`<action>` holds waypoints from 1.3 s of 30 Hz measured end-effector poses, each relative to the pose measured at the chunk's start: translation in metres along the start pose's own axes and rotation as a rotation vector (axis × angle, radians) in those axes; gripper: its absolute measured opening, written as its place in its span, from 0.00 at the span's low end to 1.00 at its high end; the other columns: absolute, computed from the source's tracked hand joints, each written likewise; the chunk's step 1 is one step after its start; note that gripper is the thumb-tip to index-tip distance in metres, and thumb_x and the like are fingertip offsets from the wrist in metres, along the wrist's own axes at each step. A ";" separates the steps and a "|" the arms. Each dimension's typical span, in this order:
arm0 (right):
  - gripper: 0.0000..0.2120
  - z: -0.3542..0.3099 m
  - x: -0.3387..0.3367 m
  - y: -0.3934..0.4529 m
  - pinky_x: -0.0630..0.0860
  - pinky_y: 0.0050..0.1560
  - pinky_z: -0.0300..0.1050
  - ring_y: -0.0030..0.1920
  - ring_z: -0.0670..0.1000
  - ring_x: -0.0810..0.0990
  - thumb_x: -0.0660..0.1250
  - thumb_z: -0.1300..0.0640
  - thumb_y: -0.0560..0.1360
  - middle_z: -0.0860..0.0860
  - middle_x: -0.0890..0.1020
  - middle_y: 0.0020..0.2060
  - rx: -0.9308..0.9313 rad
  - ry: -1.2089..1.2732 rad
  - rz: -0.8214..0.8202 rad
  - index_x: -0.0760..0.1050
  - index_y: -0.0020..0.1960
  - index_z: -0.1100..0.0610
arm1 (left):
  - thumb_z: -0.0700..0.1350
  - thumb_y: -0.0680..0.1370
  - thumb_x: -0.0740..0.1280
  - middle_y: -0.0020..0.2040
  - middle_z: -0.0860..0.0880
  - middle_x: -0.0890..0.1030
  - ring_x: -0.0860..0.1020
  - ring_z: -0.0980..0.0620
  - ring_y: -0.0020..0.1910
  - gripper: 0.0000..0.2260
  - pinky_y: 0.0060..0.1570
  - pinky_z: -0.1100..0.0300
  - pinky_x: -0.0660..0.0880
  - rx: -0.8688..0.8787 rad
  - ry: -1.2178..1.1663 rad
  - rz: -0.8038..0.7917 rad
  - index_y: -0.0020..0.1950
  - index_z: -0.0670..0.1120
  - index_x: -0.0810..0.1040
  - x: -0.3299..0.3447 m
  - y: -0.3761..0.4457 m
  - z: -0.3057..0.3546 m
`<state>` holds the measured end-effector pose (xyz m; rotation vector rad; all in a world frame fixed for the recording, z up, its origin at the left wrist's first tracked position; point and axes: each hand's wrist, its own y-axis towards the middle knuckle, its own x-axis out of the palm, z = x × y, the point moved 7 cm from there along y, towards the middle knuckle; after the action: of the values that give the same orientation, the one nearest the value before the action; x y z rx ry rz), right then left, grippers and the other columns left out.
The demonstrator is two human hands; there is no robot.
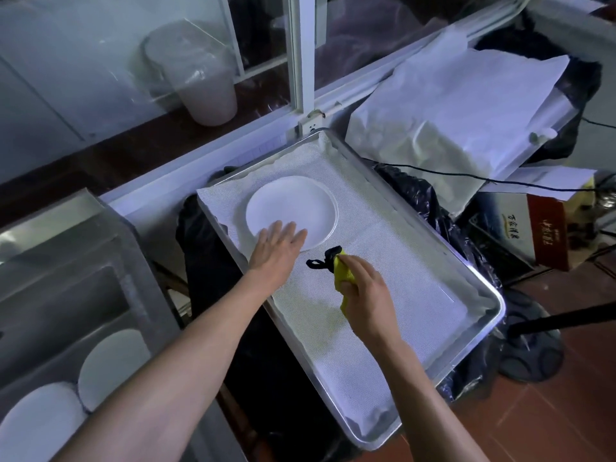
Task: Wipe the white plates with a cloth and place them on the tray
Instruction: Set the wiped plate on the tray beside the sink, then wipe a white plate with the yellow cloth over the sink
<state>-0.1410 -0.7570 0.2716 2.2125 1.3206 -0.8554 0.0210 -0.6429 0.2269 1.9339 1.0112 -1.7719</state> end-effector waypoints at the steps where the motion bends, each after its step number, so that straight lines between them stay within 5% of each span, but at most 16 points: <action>1: 0.25 0.002 0.002 0.000 0.77 0.53 0.56 0.57 0.56 0.76 0.66 0.68 0.74 0.46 0.77 0.64 0.002 0.005 -0.006 0.74 0.69 0.52 | 0.35 0.80 0.61 0.83 0.44 0.52 0.51 0.39 0.81 0.35 0.77 0.41 0.57 0.002 -0.003 0.000 0.83 0.50 0.49 0.002 0.001 -0.001; 8: 0.25 0.010 0.010 -0.007 0.77 0.51 0.56 0.54 0.57 0.76 0.65 0.68 0.74 0.44 0.77 0.61 0.021 -0.016 -0.005 0.74 0.67 0.49 | 0.36 0.80 0.59 0.82 0.43 0.53 0.50 0.37 0.81 0.32 0.76 0.39 0.56 0.012 -0.031 -0.011 0.82 0.49 0.53 0.009 0.011 -0.001; 13: 0.25 0.008 0.012 -0.013 0.77 0.49 0.56 0.51 0.58 0.76 0.63 0.70 0.73 0.46 0.78 0.58 0.006 -0.009 -0.010 0.75 0.66 0.50 | 0.39 0.81 0.58 0.77 0.43 0.66 0.61 0.39 0.78 0.22 0.72 0.43 0.64 0.006 -0.150 0.001 0.76 0.47 0.68 0.001 0.007 -0.001; 17: 0.25 -0.003 0.012 -0.008 0.77 0.48 0.56 0.52 0.58 0.76 0.63 0.70 0.74 0.47 0.78 0.59 -0.010 -0.011 -0.012 0.75 0.67 0.52 | 0.37 0.78 0.60 0.52 0.46 0.81 0.78 0.41 0.55 0.12 0.49 0.51 0.73 0.017 -0.247 0.120 0.57 0.44 0.79 -0.023 -0.028 -0.005; 20: 0.27 -0.025 0.018 -0.002 0.77 0.45 0.55 0.50 0.59 0.75 0.63 0.71 0.72 0.47 0.78 0.57 -0.056 -0.016 -0.014 0.75 0.67 0.51 | 0.37 0.79 0.63 0.45 0.45 0.83 0.80 0.41 0.46 0.12 0.46 0.50 0.77 -0.024 -0.419 0.272 0.58 0.44 0.83 -0.037 -0.071 -0.022; 27: 0.28 -0.110 0.069 -0.006 0.78 0.48 0.58 0.51 0.60 0.77 0.62 0.70 0.72 0.47 0.78 0.59 -0.223 0.019 -0.108 0.73 0.68 0.49 | 0.40 0.77 0.72 0.47 0.46 0.86 0.82 0.43 0.48 0.06 0.45 0.46 0.80 -0.190 -0.522 0.429 0.52 0.41 0.85 -0.018 -0.179 -0.085; 32: 0.29 -0.186 0.131 -0.034 0.78 0.54 0.58 0.60 0.58 0.77 0.64 0.69 0.71 0.47 0.76 0.66 -0.344 0.052 -0.203 0.74 0.70 0.51 | 0.39 0.77 0.69 0.50 0.45 0.85 0.82 0.41 0.50 0.09 0.45 0.48 0.81 -0.295 -0.516 0.308 0.56 0.43 0.85 0.026 -0.261 -0.142; 37: 0.26 -0.251 0.212 -0.081 0.79 0.48 0.59 0.56 0.60 0.78 0.64 0.69 0.74 0.50 0.77 0.64 -0.450 0.053 -0.316 0.74 0.70 0.55 | 0.41 0.77 0.67 0.51 0.44 0.85 0.81 0.40 0.51 0.09 0.43 0.48 0.80 -0.465 -0.528 0.174 0.54 0.45 0.84 0.090 -0.347 -0.206; 39: 0.25 -0.269 0.250 -0.101 0.78 0.49 0.59 0.56 0.61 0.78 0.64 0.69 0.76 0.51 0.77 0.65 -0.473 0.052 -0.381 0.73 0.72 0.55 | 0.44 0.78 0.67 0.57 0.46 0.85 0.80 0.41 0.56 0.12 0.47 0.47 0.80 -0.555 -0.571 0.128 0.61 0.47 0.83 0.122 -0.380 -0.230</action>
<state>-0.0633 -0.3842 0.2884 1.6561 1.7889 -0.5326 -0.0757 -0.1921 0.2322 1.0506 0.9952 -1.6024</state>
